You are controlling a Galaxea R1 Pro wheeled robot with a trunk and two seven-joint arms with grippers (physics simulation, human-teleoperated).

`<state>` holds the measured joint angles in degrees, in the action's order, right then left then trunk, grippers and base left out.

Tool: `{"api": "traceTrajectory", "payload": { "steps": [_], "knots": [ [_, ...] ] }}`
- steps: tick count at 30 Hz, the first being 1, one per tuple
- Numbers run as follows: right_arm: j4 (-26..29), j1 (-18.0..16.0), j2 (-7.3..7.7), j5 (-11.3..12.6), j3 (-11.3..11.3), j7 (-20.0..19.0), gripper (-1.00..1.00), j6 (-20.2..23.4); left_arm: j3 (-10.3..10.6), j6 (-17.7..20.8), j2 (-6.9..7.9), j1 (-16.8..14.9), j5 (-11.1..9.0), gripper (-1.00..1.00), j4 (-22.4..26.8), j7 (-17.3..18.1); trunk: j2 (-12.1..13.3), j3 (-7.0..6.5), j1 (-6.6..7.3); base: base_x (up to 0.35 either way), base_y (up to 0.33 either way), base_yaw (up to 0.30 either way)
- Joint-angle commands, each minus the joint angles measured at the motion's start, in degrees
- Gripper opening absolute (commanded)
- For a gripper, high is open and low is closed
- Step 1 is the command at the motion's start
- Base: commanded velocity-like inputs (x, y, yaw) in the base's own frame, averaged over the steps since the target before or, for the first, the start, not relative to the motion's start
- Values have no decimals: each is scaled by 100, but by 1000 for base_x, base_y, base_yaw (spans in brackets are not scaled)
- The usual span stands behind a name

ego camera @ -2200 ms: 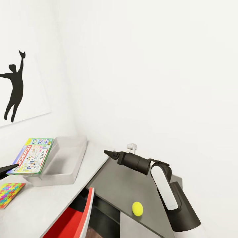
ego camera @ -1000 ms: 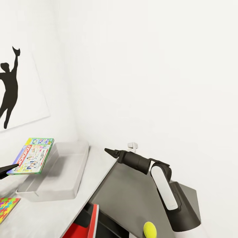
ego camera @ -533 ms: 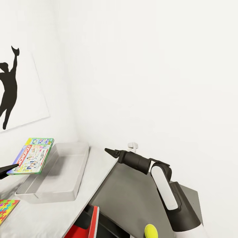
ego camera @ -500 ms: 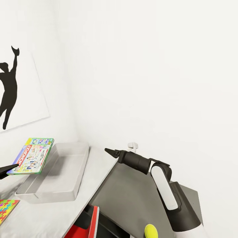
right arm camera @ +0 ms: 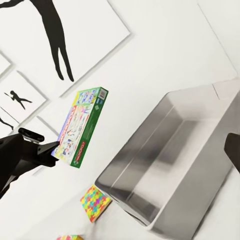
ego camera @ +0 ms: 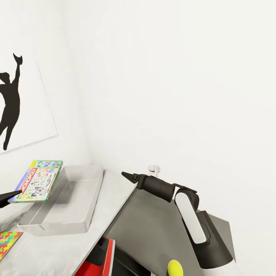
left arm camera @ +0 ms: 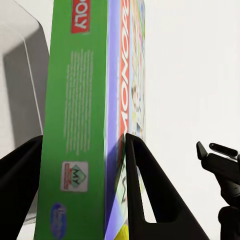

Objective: Put all the toys in the child's room - the three board games (two on the bed and one on the table), the two jigsaw puzzles on the table, and the tennis ball on the table - inside the toy box on the table in the child's room.

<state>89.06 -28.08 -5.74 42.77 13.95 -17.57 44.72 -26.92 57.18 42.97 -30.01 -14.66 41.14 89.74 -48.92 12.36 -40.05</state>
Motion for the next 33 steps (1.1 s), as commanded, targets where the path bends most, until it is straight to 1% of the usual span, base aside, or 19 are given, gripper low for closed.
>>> {"api": "traceTrajectory", "payload": {
  "steps": [1, 5, 6, 8, 10, 12, 13, 15, 16, 17, 19, 21, 23, 26, 27, 29, 31, 32, 33],
  "knots": [
    [3, -5, -4, -15, -7, -15, 100, 24, 4, 54, 1, -5, 5, -100, -1, 26, -6, 8, -1, 0, 0, 0],
    [6, -5, 1, -15, -11, -11, 100, 20, 33, 76, -24, -19, 20, -100, -1, 26, -6, 8, -1, 0, 0, 0],
    [6, -5, 1, -15, -13, -10, 100, 20, 52, 94, -45, -47, 21, -100, -1, -66, -6, 9, -1, 0, 0, 0],
    [6, -5, 2, -15, -18, -16, 100, 20, 75, 130, -69, -175, 8, -100, 12, -499, -6, 13, -1, 0, 0, 0],
    [6, -5, 2, -15, -29, -32, 100, 21, 84, 173, -105, -489, 1, -100, 18, -996, -6, 24, -1, 0, 0, 0],
    [6, -5, 6, -19, -39, -35, 100, 27, 92, 203, -198, -878, 1, -100, -7, -1522, -6, 40, -1, 0, 0, 0],
    [6, -5, 9, -20, -41, -37, 100, 29, 94, 207, -235, -979, 0, -100, -23, -1669, -6, 48, -1, 0, 0, 0],
    [6, -5, 32, -17, -55, -48, 100, 34, 97, 216, -417, -1408, 4, -100, -137, -2336, -6, 66, -1, 0, 0, 0],
    [6, -5, 73, -13, -60, -55, 100, 35, 98, 219, -527, -1621, 5, -100, -224, -2704, -6, 75, -1, 0, 0, 0],
    [6, -5, 132, -6, -63, -66, 100, 34, 99, 220, -623, -1822, 6, -100, -331, -3075, -6, 84, -1, 0, 0, 0],
    [6, -5, 273, 19, -69, -83, 100, 27, 99, 222, -772, -2206, 6, -100, -570, -3761, -6, 102, -1, 0, 0, 0],
    [7, -5, 387, 41, -104, -91, 100, 15, 99, 219, -909, -2540, 6, -100, -756, -4340, -6, 121, -1, 0, 0, 0],
    [8, -5, 440, 51, -224, -95, 100, 10, 100, 211, -1083, -2796, 11, -100, -839, -4885, -6, 139, -1, 0, 0, 0],
    [7, -5, 473, 56, -329, -97, 100, 11, 100, 201, -1430, -3054, 20, -100, -884, -5749, -6, 167, -1, 0, 0, 0],
    [7, -5, 475, 56, -338, -97, 100, 11, 100, 197, -1483, -3087, 21, -100, -888, -5906, -6, 176, -1, 0, 0, 0],
    [6, -5, 481, 56, -363, -97, 100, 11, 100, 168, -1670, -3172, 20, -100, -899, -6528, -6, 195, -1, 0, 0, 0],
    [6, -5, 484, 57, -376, -98, 100, 11, 100, 132, -1788, -3210, 12, -100, -903, -6996, -6, 213, -1, 0, 0, 0],
    [6, -5, 481, 56, -379, -98, 100, 11, 100, 118, -1832, -3221, 13, -100, -904, -7141, -6, 222, -1, 0, 0, 0],
    [6, -5, 481, 56, -380, -98, 100, 11, 100, 111, -1852, -3226, 14, -100, -905, -7195, -6, 232, -1, 0, 0, 0]
  ]
}}
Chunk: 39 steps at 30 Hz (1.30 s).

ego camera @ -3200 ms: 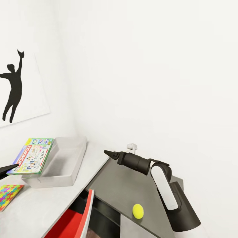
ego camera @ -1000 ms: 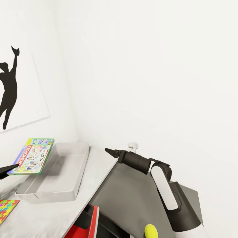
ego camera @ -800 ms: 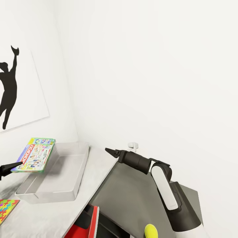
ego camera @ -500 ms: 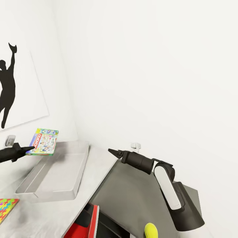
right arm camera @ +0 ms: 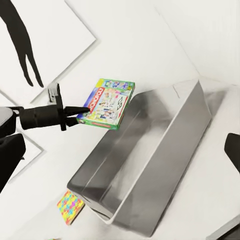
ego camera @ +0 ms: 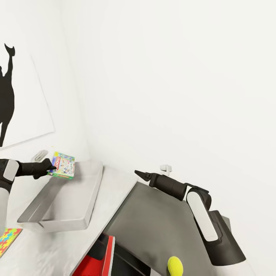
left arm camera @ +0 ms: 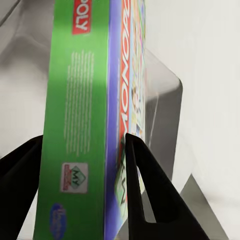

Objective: Put all the toys in the child's room - the three board games (two on the bed and one on the table), the two jigsaw puzzles on the table, and the tennis ball on the table - inside the toy box on the table in the child's room.

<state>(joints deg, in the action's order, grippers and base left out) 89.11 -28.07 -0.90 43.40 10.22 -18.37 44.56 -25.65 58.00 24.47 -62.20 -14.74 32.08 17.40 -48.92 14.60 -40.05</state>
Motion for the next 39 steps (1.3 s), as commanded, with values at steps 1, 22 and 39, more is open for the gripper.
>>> {"api": "traceTrajectory", "payload": {
  "steps": [1, 22, 39],
  "knots": [
    [1, -5, -4, -5, -8, -17, 100, 27, -28, 18, -36, -18, 26, -100, 1, -38, -7, 18, -1, 0, 0, 0],
    [1, -5, -8, -7, -2, -17, 100, 27, 253, -255, -116, -29, 26, -100, 6, -168, -7, 212, -1, 0, 0, 0],
    [1, -5, -15, -7, 3, -25, 100, 27, 262, -351, -118, -29, 10, -100, 84, -86, -7, 370, -1, 0, 0, 0]
  ]
}}
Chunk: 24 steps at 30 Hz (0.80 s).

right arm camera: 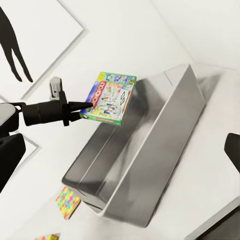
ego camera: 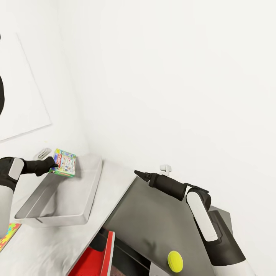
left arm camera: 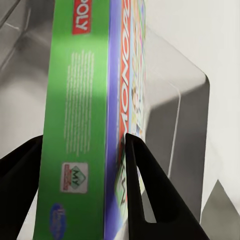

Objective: Put all the toys in the child's room - the three board games (two on the bed and one on the table), the two jigsaw puzzles on the table, and the tennis ball on the table - inside the toy box on the table in the child's room.

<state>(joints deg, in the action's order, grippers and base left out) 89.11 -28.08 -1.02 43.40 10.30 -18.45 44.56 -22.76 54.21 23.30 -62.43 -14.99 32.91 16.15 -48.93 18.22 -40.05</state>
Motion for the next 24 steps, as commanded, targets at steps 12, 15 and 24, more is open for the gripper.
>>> {"api": "traceTrajectory", "payload": {
  "steps": [12, 15, 24],
  "knots": [
    [44, -5, -3, 2, 12, -52, 100, 28, -27, 33, -202, -10, 31, -100, 88, 120, -6, 119, -1, 0, 0, 0],
    [51, -5, 1, -1, 14, -233, 100, 27, -27, 30, -215, -11, 31, -100, 92, 124, -6, 147, -1, 0, 0, 0],
    [54, -5, 6, -32, 0, -544, 100, 23, -19, 18, -289, -8, 37, -100, 93, 126, -6, 230, -1, 0, 0, 0]
  ]
}}
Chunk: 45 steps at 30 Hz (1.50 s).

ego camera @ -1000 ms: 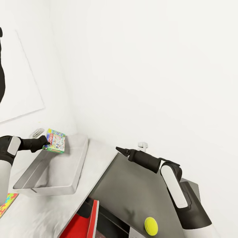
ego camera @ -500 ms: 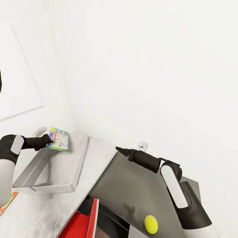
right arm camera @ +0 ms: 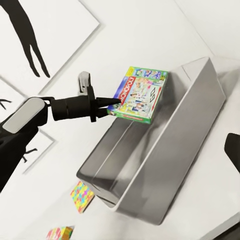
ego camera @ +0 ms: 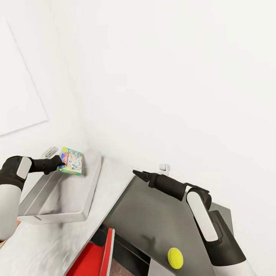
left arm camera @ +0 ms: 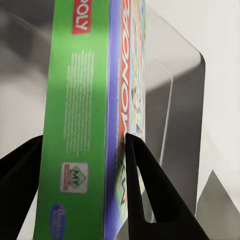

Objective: Put all the toys in the child's room - the three board games (two on the bed and one on the table), the two jigsaw puzzles on the table, and the tennis ball on the table - inside the toy box on the table in the child's room.

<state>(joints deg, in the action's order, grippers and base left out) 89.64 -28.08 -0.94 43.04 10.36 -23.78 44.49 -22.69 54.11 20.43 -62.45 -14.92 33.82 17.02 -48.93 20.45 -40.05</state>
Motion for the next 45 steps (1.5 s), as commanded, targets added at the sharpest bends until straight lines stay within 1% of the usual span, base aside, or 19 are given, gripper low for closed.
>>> {"api": "traceTrajectory", "payload": {
  "steps": [1, 6, 9, 15, 18, 22, 25, 27, 28, 30, 34, 38, 45],
  "knots": [
    [1, -5, -3, -3, -5, -15, 100, 29, -26, 13, -6, -5, 31, -100, 2, 39, -6, 17, -1, 0, 0, 0],
    [1, -5, -3, -19, -6, -21, 100, 25, -14, -137, -9, -7, 38, -100, 2, 28, -6, 63, -1, 0, 0, 0],
    [-2, -5, -3, -22, -7, -22, 100, 25, 65, -167, -6, -12, 43, -100, 2, 23, -6, 91, -1, 0, 0, 0],
    [-7, -5, -3, -31, -8, -24, 100, 24, 413, -180, -4, -12, 43, -100, 2, 21, -6, 146, -1, 0, 0, 0],
    [-8, -5, -3, -32, -8, -29, 100, 24, 498, -185, -4, -16, 43, -100, 2, 1, -6, 174, -1, 0, 0, 0],
    [-15, -5, -3, -32, -10, -29, 100, 24, 548, -189, -10, -20, 48, -100, 2, -36, -6, 211, -1, 0, 0, 0],
    [-16, -5, -3, -33, -8, -30, 100, 24, 647, -196, -9, -24, 50, -100, 2, -51, -6, 239, -1, 0, 0, 0],
    [-16, -5, -3, -33, -9, -30, 100, 24, 783, -283, -11, -28, 51, -100, 2, -55, -6, 258, -1, 0, 0, 0],
    [-16, -5, -3, -33, -8, -30, 100, 24, 901, -370, -12, -29, 54, -100, 2, -61, -6, 267, -1, 0, 0, 0],
    [-17, -5, -3, -33, -9, -31, 100, 24, 1012, -430, -13, -30, 53, -100, 2, -64, -6, 286, -1, 0, 0, 0],
    [-17, -5, -3, -33, -8, -31, 100, 24, 1081, -462, -23, -44, 51, -100, 2, -66, -6, 323, -1, 0, 0, 0],
    [-17, -5, -3, -33, -9, -31, 100, 24, 1098, -472, -29, -157, 51, -100, 2, -63, -6, 360, -1, 0, 0, 0],
    [-22, -5, -3, -33, -16, -36, 100, 24, 1115, -496, -31, -187, 51, -100, 2, -14, -6, 425, -1, 0, 0, 0]
  ]
}}
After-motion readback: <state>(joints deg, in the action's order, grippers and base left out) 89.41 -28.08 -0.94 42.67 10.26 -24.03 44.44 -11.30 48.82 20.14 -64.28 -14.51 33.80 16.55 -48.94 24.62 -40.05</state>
